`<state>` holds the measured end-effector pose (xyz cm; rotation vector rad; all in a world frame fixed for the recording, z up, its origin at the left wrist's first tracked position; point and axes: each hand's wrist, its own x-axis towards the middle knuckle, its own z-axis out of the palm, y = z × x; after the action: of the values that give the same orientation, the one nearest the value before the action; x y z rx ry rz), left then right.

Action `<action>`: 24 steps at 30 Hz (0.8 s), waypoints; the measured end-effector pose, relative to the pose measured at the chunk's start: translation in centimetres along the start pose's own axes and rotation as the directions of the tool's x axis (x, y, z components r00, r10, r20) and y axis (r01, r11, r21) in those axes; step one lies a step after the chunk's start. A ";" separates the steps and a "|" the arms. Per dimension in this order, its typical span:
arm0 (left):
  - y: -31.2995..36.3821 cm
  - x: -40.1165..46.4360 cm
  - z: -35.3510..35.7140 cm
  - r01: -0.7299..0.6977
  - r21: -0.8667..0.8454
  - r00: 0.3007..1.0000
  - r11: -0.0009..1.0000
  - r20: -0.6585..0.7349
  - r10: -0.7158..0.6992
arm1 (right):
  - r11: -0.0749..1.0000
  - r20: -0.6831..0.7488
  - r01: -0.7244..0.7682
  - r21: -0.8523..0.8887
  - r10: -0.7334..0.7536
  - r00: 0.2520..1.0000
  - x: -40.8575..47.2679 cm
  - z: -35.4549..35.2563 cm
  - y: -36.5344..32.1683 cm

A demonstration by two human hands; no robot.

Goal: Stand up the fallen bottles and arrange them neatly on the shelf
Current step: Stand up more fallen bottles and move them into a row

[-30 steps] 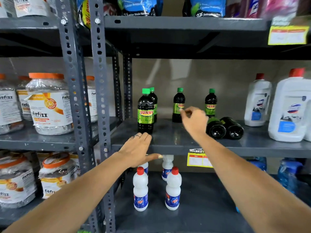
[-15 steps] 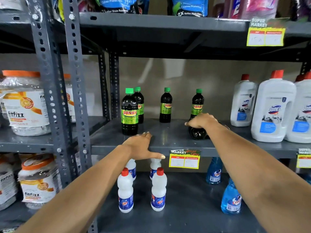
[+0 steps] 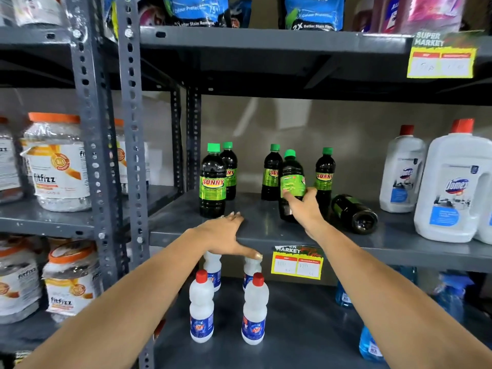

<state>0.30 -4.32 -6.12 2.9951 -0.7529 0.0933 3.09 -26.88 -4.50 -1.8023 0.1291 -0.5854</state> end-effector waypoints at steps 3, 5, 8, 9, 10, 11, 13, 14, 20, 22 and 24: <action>0.1 -0.1 -0.1 0.002 0.005 1.000 1.000 -0.007 -0.002 | 0.977 0.101 -0.052 0.208 0.032 0.994 0.1 0.8 -0.4; 0.1 -0.1 -0.1 0.010 0.001 1.000 1.000 -0.013 -0.010 | 0.973 0.167 -0.081 0.215 0.045 0.985 0.3 1.0 -0.5; 0.0 -0.1 0.0 0.016 0.006 1.000 1.000 -0.017 -0.016 | 0.984 0.216 -0.067 0.163 0.031 0.976 1.0 1.3 0.2; 0.0 0.0 0.0 0.017 0.008 1.000 1.000 -0.017 -0.017 | 0.987 0.220 -0.061 0.149 0.027 0.975 0.9 1.4 0.4; 0.0 0.0 0.0 0.019 0.008 1.000 1.000 -0.016 -0.019 | 0.989 0.216 -0.052 0.137 0.021 0.976 0.8 1.4 0.4; 0.1 0.0 0.0 0.019 0.005 1.000 1.000 -0.018 -0.018 | 0.991 0.204 -0.042 0.128 0.016 0.979 0.8 1.4 0.4; 0.1 0.0 0.1 0.017 -0.008 1.000 1.000 -0.019 -0.017 | 0.989 0.192 -0.045 0.140 0.017 0.981 0.8 1.3 0.4; 0.1 0.0 0.1 0.016 -0.014 1.000 1.000 -0.018 -0.016 | 0.987 0.196 -0.055 0.153 0.024 0.980 0.9 1.3 0.4; 0.0 0.1 0.1 0.015 -0.004 1.000 1.000 -0.024 -0.015 | 0.992 0.178 -0.008 0.127 -0.015 0.984 0.7 1.0 0.4; 0.0 0.0 0.2 0.017 -0.006 1.000 1.000 -0.021 -0.018 | 0.994 0.172 0.012 0.110 -0.031 0.985 0.6 0.9 0.4; 0.0 0.0 0.2 0.021 -0.015 1.000 1.000 -0.019 -0.021 | 0.993 0.189 0.004 0.120 -0.026 0.982 0.8 1.0 0.4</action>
<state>0.31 -4.36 -6.31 2.9827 -0.7164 0.1149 4.29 -26.44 -4.77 -1.7336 -0.0491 -0.4195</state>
